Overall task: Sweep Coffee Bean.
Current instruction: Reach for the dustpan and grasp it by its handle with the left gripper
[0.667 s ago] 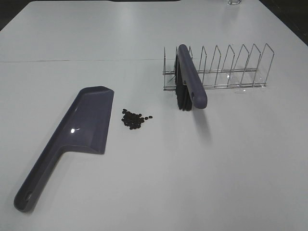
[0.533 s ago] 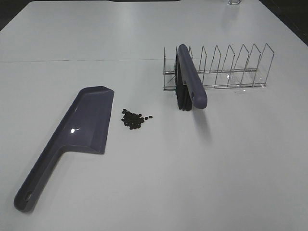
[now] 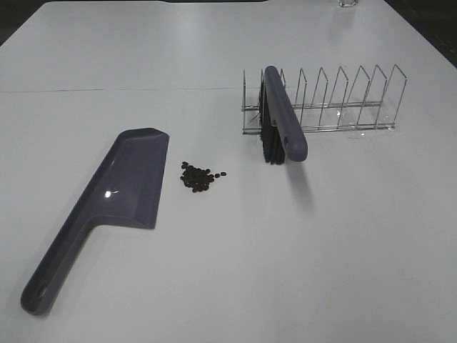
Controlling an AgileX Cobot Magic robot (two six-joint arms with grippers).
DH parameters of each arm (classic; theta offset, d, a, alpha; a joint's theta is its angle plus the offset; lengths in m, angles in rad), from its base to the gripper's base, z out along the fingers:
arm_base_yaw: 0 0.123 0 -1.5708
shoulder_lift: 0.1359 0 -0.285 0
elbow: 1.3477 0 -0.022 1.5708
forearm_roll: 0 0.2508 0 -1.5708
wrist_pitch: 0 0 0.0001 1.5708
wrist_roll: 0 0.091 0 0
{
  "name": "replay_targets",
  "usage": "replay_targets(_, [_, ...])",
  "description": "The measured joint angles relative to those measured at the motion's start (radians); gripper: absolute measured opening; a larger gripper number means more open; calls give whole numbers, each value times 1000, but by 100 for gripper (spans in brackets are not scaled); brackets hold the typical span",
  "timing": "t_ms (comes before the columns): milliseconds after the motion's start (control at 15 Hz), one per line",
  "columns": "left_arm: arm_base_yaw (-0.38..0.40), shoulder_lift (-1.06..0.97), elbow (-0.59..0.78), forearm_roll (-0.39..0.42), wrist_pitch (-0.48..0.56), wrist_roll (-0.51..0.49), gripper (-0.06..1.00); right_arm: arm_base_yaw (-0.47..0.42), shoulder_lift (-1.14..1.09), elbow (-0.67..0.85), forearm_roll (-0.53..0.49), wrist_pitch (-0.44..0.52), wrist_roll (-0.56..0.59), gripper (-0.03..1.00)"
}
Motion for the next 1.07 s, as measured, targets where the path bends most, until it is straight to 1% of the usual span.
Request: replay_targets(1067, [0,0,0,1,0,0,99,0,0,0,0,0,0,63])
